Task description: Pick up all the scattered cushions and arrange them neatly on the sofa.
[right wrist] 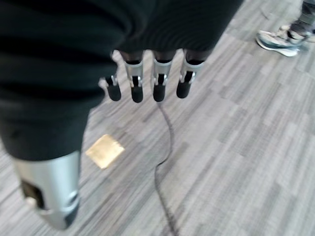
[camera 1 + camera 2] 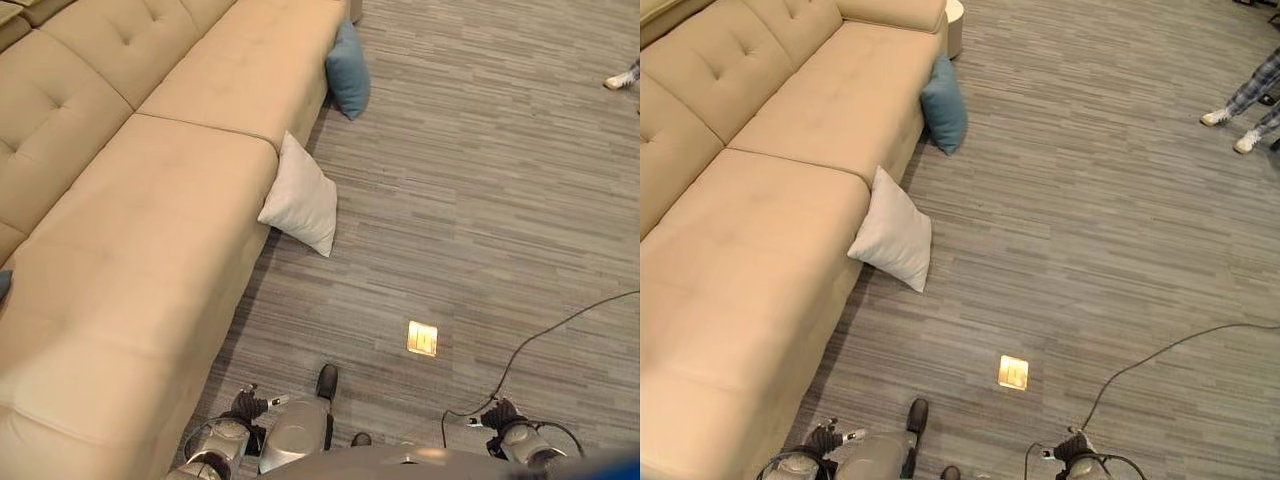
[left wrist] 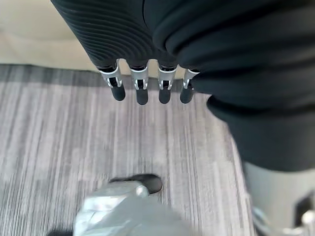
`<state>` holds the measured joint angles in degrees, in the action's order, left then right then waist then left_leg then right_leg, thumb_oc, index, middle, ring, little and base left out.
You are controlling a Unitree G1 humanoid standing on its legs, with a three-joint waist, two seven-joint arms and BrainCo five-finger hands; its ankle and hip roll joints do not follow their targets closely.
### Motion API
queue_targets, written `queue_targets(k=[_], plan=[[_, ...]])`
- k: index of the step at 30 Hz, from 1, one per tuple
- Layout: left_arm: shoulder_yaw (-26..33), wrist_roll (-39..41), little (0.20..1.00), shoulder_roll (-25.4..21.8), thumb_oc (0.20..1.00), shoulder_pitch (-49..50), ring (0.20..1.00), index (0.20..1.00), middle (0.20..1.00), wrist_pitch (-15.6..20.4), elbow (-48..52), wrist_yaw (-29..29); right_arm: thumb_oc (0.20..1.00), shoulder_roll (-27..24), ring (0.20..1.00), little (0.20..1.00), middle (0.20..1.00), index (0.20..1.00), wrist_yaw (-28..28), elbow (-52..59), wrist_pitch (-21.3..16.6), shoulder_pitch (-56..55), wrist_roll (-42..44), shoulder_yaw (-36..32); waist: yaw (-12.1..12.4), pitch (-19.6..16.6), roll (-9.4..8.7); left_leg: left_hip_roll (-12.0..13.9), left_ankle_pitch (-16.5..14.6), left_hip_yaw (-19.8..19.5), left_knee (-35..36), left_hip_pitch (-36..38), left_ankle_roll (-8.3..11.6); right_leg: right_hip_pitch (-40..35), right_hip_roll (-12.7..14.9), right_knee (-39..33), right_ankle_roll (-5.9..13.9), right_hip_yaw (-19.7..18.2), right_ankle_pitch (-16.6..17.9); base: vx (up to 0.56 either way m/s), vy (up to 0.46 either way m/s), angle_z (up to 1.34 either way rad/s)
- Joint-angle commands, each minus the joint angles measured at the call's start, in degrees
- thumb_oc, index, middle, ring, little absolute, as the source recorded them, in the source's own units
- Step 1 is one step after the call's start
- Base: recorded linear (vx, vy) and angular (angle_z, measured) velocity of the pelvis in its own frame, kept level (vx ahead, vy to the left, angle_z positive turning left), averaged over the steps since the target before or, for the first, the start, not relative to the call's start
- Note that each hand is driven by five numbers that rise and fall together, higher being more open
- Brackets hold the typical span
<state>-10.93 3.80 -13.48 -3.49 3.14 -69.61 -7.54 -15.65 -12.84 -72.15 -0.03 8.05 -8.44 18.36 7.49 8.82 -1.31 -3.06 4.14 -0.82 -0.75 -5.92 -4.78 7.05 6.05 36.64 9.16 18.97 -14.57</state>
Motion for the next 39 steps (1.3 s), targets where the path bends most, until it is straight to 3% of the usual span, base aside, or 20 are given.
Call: queue_targets(k=[1,5,6,10,13,15,16,17,18,19,21,25,28,30,32,33,34,36,37,39], plan=[[0.25,0.42,1.000,-0.60,1.000,-0.56,1.000,1.000,1.000,0.39,-0.45,-1.21,1.000,-1.55,1.000,1.000,1.000,1.000,0.23,2.02,-0.06,1.13,-2.89,-0.22,2.66,0.33,0.48,2.24,-7.95,-0.44,-4.63,-0.06,2.54,1.77,6.29,-12.88,1.10,3.43,14.01,0.28,-0.022,0.11],[0.31,-0.20,1.000,-0.79,1.000,-1.12,1.000,1.000,1.000,0.78,-1.17,-0.76,1.000,-2.59,1.000,1.000,1.000,1.000,0.58,1.70,-0.09,1.94,-3.46,0.25,1.86,0.77,0.14,2.46,-10.11,-0.52,-3.01,3.99,4.14,3.53,8.30,-28.31,0.37,4.88,17.70,0.31,-0.143,-0.05],[-0.06,-0.92,1.000,-0.34,1.000,-1.41,1.000,1.000,1.000,0.69,-1.81,-0.81,1.000,-3.11,1.000,1.000,1.000,1.000,0.42,0.77,0.11,1.06,-3.30,-0.50,0.85,0.75,0.25,2.96,-11.43,-1.87,-2.69,6.01,4.67,4.56,6.89,-29.10,0.83,1.69,18.74,0.42,-0.194,-0.07],[0.04,-0.38,1.000,0.76,1.000,-0.93,1.000,1.000,1.000,0.77,-2.08,-0.13,1.000,-2.53,1.000,1.000,1.000,1.000,0.31,-0.72,0.09,0.28,-1.73,-1.10,-0.24,-0.42,-0.08,4.35,-13.37,-2.86,-6.08,6.82,6.02,2.00,4.28,-30.54,-1.33,2.67,17.23,0.38,-0.259,0.42],[-1.99,-0.40,1.000,1.63,1.000,-1.97,1.000,1.000,1.000,0.64,-0.04,0.76,1.000,-2.72,1.000,1.000,1.000,1.000,-0.29,-0.93,-0.23,0.12,0.85,-1.57,0.82,2.31,-0.76,6.82,-7.34,-0.79,-28.75,-4.12,8.09,-3.23,1.91,-33.46,-5.41,4.61,14.17,0.17,-0.339,0.41],[-2.35,0.15,1.000,1.59,1.000,-2.02,1.000,1.000,1.000,0.79,0.93,0.92,1.000,-3.23,1.000,1.000,1.000,1.000,-0.37,-1.13,-0.02,0.05,0.99,-1.88,1.34,3.09,-0.85,7.12,-7.05,0.46,-32.06,-6.53,7.86,-5.08,1.15,-34.46,-5.89,5.35,13.45,0.22,-0.208,0.13],[-2.55,0.13,1.000,1.81,1.000,-1.81,1.000,1.000,1.000,0.85,1.05,0.69,1.000,-3.34,1.000,1.000,1.000,1.000,-0.74,-1.40,-0.10,-0.34,1.45,-2.02,2.36,2.92,-1.35,4.96,-9.55,1.67,-26.32,-8.72,7.34,-7.38,0.51,-36.40,-5.18,5.20,12.61,0.21,-0.059,0.21],[-2.55,0.13,1.000,1.80,1.000,-1.80,1.000,1.000,1.000,0.86,1.05,0.69,1.000,-3.33,1.000,1.000,1.000,1.000,-0.74,-1.40,-0.10,-0.35,1.45,-2.02,2.40,2.97,-1.38,4.93,-9.53,1.72,-26.23,-8.60,7.33,-7.46,0.54,-36.42,-5.16,5.16,12.61,0.36,-0.075,0.10],[-2.44,-0.20,1.000,1.80,1.000,-1.52,1.000,1.000,1.000,0.87,0.42,0.45,1.000,-3.29,1.000,1.000,1.000,1.000,-1.16,-1.60,-0.29,-1.13,1.19,-2.06,2.95,2.64,-1.64,4.02,-8.19,2.86,-20.12,-10.50,7.18,-8.96,-0.26,-37.36,-4.66,5.21,12.06,0.30,-0.018,0.15],[-2.37,-0.37,1.000,1.52,1.000,-1.49,1.000,1.000,1.000,0.94,0.11,0.20,1.000,-3.07,1.000,1.000,1.000,1.000,-1.50,-1.35,-0.47,-1.37,1.47,-2.04,3.83,2.47,-1.04,3.76,-2.30,3.35,-12.20,-12.16,7.92,-10.64,-2.15,-37.89,-4.49,4.87,11.05,0.36,-0.018,0.04],[-2.17,-0.36,1.000,1.31,1.000,-1.26,1.000,1.000,1.000,1.03,-0.15,0.21,1.000,-2.78,1.000,1.000,1.000,1.000,-1.54,-1.40,-0.39,-1.53,1.60,-1.98,4.36,2.09,-0.66,3.67,0.71,3.74,-9.04,-13.43,8.34,-11.55,-3.46,-37.88,-4.52,4.36,10.18,0.23,0.019,0.04],[-0.17,0.15,1.000,1.39,1.000,0.74,1.000,1.000,1.000,0.60,-1.87,0.23,1.000,-1.45,1.000,1.000,1.000,1.000,-1.14,-1.60,-0.29,-2.30,0.15,-1.49,4.97,-0.15,-1.18,2.50,0.01,2.23,-5.31,-9.35,6.87,-12.26,-3.31,-35.14,-3.83,3.93,8.55,0.22,0.067,-0.41],[0.87,0.30,1.000,0.92,1.000,1.50,1.000,1.000,1.000,0.54,-2.01,0.45,1.000,-0.71,1.000,1.000,1.000,1.000,-0.45,-1.18,-0.20,-2.30,-1.50,-0.98,5.65,-1.05,-1.51,1.78,-1.63,2.62,-4.96,-6.35,5.39,-12.02,-1.48,-28.93,-2.46,3.90,7.44,0.21,0.165,-0.26],[1.47,1.01,1.000,0.28,1.000,1.77,1.000,1.000,1.000,0.57,-1.18,0.21,1.000,-0.39,1.000,1.000,1.000,1.000,0.44,-0.64,0.20,-1.83,-2.37,-1.22,5.10,-0.55,-0.62,0.36,-4.76,1.66,-5.12,-2.08,2.22,-6.07,3.97,-12.10,2.37,4.33,14.18,0.23,0.280,-0.01],[1.36,1.11,1.000,0.00,1.000,1.62,1.000,1.000,1.000,0.54,-1.32,0.19,1.000,-0.39,1.000,1.000,1.000,1.000,0.63,-0.49,0.30,-1.58,-2.22,-1.41,4.69,-0.52,0.08,0.67,-4.80,1.26,-4.80,-1.61,1.90,-4.04,4.23,-8.31,2.49,3.91,15.56,0.14,0.119,0.48],[1.25,1.40,1.000,-0.23,1.000,1.20,1.000,1.000,1.000,0.79,-1.32,-0.13,1.000,-0.19,1.000,1.000,1.000,1.000,0.57,-0.09,0.10,-1.23,-2.54,-1.23,4.35,-0.30,1.02,1.00,-6.01,0.95,-3.08,1.13,1.60,-1.72,8.03,-8.27,1.98,7.18,16.21,0.18,0.077,0.57],[1.25,1.41,1.000,-0.22,1.000,1.20,1.000,1.000,1.000,0.79,-1.33,-0.13,1.000,-0.19,1.000,1.000,1.000,1.000,0.57,-0.09,0.09,-1.23,-2.54,-1.23,4.25,-0.21,1.01,0.97,-6.00,0.85,-3.00,1.26,1.61,-1.85,8.08,-8.21,1.98,7.29,16.11,0.20,0.009,0.44],[0.99,1.25,1.000,-0.15,1.000,0.86,1.000,1.000,1.000,0.90,-1.33,-0.04,1.000,-0.22,1.000,1.000,1.000,1.000,0.53,-0.04,-0.03,-1.01,-2.40,-1.27,3.99,-0.18,1.04,0.93,-6.41,0.08,-2.22,2.10,2.01,-2.13,8.66,-14.20,0.94,7.77,15.06,0.15,-0.086,0.28],[0.54,0.79,1.000,-0.13,1.000,0.49,1.000,1.000,1.000,1.03,-1.76,0.04,1.000,-0.45,1.000,1.000,1.000,1.000,0.57,0.24,-0.01,-0.56,-2.04,-1.20,3.48,0.04,0.76,0.52,-7.06,-1.03,-2.02,2.93,2.58,-0.87,8.36,-22.45,0.64,5.20,16.05,0.32,-0.204,0.35],[-0.38,-0.58,1.000,0.56,1.000,-0.16,1.000,1.000,1.000,1.28,-2.89,-0.05,1.000,-0.55,1.000,1.000,1.000,1.000,0.86,0.00,0.24,-0.50,-1.39,-1.07,1.01,0.34,0.51,-0.23,-8.25,-5.98,-1.18,5.14,3.35,3.45,6.79,-32.52,1.68,-7.12,20.70,0.41,-0.223,0.23]])
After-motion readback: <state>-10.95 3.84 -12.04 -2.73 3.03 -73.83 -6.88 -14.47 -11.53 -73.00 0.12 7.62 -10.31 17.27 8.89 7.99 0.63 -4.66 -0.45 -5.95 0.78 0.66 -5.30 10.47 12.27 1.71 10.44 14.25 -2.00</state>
